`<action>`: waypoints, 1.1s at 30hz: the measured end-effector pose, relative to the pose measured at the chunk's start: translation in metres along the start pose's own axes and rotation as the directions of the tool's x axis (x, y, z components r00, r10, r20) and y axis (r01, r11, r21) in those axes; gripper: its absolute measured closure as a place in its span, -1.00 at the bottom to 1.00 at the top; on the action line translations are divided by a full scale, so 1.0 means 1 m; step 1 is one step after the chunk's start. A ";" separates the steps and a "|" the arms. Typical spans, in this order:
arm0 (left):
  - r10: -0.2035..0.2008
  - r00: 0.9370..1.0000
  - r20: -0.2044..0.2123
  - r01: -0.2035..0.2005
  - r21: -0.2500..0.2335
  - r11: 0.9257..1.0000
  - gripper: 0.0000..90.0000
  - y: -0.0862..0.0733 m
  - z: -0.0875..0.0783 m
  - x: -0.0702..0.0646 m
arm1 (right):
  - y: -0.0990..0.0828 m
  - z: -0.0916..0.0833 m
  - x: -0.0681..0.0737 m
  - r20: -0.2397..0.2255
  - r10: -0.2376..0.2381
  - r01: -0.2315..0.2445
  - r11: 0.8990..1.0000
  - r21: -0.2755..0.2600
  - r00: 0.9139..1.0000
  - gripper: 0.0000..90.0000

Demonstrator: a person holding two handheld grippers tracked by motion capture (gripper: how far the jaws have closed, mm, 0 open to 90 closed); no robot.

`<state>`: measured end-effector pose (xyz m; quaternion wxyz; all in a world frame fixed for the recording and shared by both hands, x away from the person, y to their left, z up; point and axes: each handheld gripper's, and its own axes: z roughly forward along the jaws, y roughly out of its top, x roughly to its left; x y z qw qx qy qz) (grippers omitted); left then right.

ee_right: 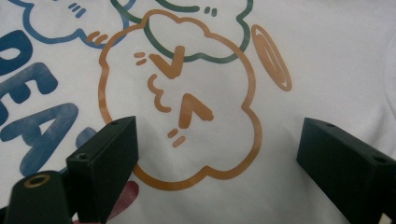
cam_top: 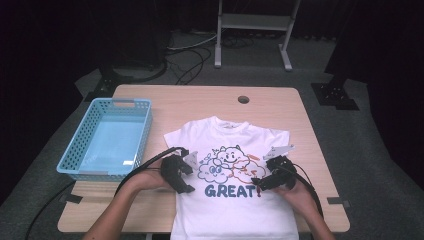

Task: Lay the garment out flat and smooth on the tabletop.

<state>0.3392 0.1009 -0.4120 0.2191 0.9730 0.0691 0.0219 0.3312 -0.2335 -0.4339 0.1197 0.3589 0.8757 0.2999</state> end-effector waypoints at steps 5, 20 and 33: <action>-0.006 1.000 -0.002 0.006 -0.005 1.000 -0.23 -0.010 -0.004 -0.009 | -0.006 -0.002 0.007 -0.007 -0.012 0.012 0.999 -0.031 1.000 -0.74; -0.007 1.000 -0.023 0.004 -0.109 0.994 -0.34 -0.029 -0.007 -0.025 | -0.004 -0.018 0.015 -0.080 -0.085 0.087 0.996 0.018 0.993 -0.70; -0.008 1.000 -0.014 0.006 -0.108 0.994 -0.38 -0.041 -0.012 -0.035 | 0.029 -0.037 -0.051 0.048 0.032 -0.031 0.999 -0.022 0.998 -0.67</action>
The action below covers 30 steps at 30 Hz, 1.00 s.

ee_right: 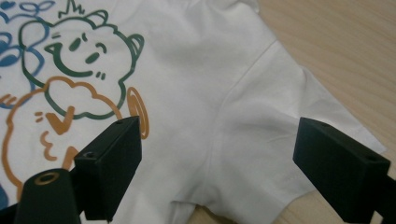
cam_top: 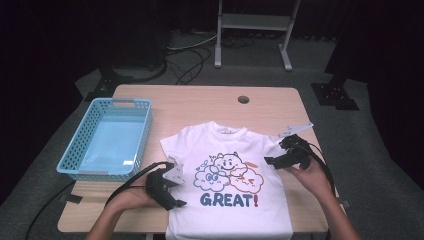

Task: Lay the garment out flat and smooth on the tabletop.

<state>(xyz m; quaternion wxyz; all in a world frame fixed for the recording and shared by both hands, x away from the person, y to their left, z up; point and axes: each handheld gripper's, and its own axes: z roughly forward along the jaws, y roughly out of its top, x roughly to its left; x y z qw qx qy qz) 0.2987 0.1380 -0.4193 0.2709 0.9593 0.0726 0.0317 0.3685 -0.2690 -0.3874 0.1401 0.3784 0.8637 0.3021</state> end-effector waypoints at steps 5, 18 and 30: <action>0.006 1.000 -0.008 -0.006 0.009 1.000 -0.38 -0.005 -0.005 -0.006 | 0.001 0.008 -0.002 0.017 -0.019 0.018 0.999 0.027 1.000 -0.67; -0.006 1.000 0.005 0.006 -0.137 0.991 -0.43 0.012 0.009 -0.007 | 0.009 0.022 -0.022 0.135 0.030 -0.029 0.999 -0.016 0.990 -0.48; -0.011 1.000 -0.004 0.011 -0.113 0.994 -0.43 0.012 0.017 -0.010 | 0.030 0.058 -0.061 0.154 0.043 -0.056 0.995 0.079 0.987 0.39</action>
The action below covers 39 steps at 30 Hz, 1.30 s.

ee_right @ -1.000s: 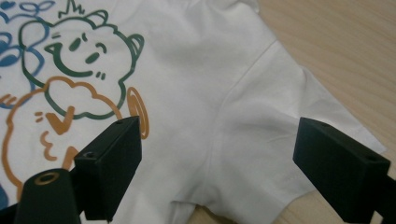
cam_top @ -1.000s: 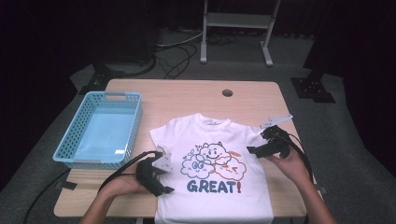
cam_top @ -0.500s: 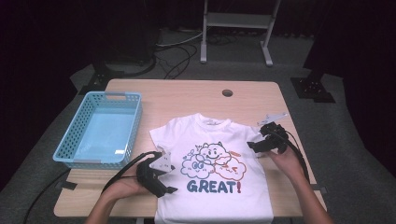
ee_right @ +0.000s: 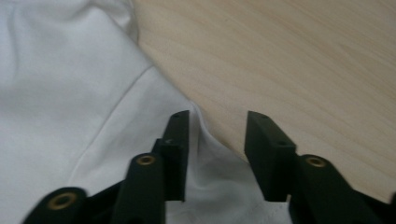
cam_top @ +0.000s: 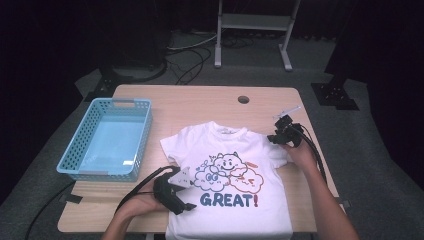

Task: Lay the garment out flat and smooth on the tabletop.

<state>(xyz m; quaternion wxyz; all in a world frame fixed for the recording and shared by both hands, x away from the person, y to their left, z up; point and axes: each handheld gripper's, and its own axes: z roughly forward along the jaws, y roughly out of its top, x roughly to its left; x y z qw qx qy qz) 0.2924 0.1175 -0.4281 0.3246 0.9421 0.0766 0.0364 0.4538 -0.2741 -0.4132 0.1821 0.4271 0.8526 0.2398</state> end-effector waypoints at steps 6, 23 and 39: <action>-0.007 1.000 -0.002 0.007 -0.005 1.000 -0.43 -0.001 -0.001 0.000 | -0.003 -0.002 0.003 -0.007 -0.019 0.020 0.999 0.041 1.000 0.95; -0.015 1.000 -0.008 0.015 0.003 1.000 -0.43 -0.002 -0.002 0.001 | -0.005 -0.020 0.009 0.100 -0.017 0.001 0.987 0.159 0.995 0.42; -0.017 1.000 -0.002 0.017 0.001 1.000 -0.46 -0.001 0.000 0.002 | 0.029 0.010 0.046 -0.162 0.015 -0.015 1.000 -0.003 0.987 -0.04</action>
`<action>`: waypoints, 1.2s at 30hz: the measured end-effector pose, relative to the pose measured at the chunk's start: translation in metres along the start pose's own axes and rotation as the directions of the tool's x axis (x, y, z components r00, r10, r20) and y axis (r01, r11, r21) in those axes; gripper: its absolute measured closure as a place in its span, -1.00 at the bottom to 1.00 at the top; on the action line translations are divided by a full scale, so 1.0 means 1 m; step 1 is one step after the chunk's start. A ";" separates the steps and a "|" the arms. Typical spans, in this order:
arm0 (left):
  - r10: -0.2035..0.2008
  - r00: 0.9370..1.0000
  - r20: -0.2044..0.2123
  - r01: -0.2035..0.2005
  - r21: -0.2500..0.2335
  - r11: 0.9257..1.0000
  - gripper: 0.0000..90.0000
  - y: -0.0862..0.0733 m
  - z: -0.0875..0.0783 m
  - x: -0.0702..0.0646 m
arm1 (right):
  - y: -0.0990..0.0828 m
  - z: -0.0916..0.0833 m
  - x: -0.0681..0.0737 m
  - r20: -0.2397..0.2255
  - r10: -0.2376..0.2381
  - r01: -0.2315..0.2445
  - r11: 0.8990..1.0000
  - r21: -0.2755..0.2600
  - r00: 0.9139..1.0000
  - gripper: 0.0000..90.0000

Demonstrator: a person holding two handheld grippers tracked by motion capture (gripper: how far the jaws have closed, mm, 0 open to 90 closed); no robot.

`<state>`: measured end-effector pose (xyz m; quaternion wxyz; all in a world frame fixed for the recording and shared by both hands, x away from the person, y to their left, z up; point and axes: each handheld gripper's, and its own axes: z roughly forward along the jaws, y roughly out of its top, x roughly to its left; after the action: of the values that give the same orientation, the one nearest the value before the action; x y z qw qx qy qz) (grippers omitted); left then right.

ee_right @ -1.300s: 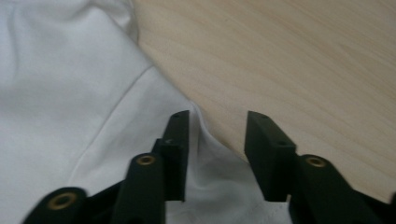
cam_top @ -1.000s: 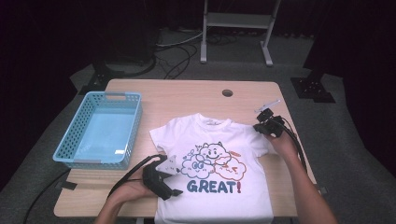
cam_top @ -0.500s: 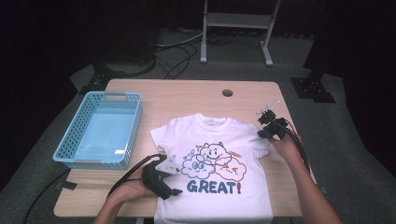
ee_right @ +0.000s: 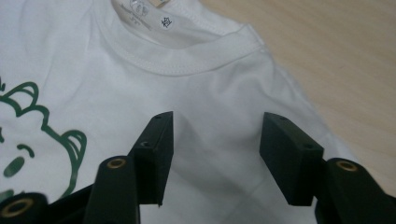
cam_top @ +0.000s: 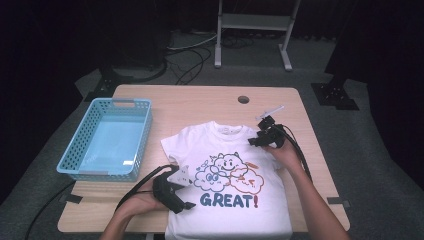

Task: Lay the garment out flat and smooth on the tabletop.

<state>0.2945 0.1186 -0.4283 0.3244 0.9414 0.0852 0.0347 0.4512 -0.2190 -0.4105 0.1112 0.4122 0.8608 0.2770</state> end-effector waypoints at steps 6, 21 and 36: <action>0.000 1.000 0.005 0.000 -0.001 1.000 -0.46 0.000 0.000 0.001 | 0.013 0.021 0.003 0.024 0.010 -0.011 1.000 0.029 1.000 -0.21; -0.024 0.999 -0.021 0.024 -0.012 1.000 -0.53 -0.001 0.001 0.005 | 0.000 -0.011 -0.002 0.030 0.004 -0.004 1.000 -0.021 1.000 -0.37; -0.030 0.999 -0.028 0.030 -0.015 0.999 -0.53 -0.003 0.000 0.006 | -0.067 -0.035 -0.020 0.010 -0.016 0.015 0.997 0.073 1.000 -0.44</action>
<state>0.2996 0.1220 -0.4301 0.3304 0.9371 0.1037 0.0436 0.4059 -0.2824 -0.4208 0.1029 0.4108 0.8729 0.2422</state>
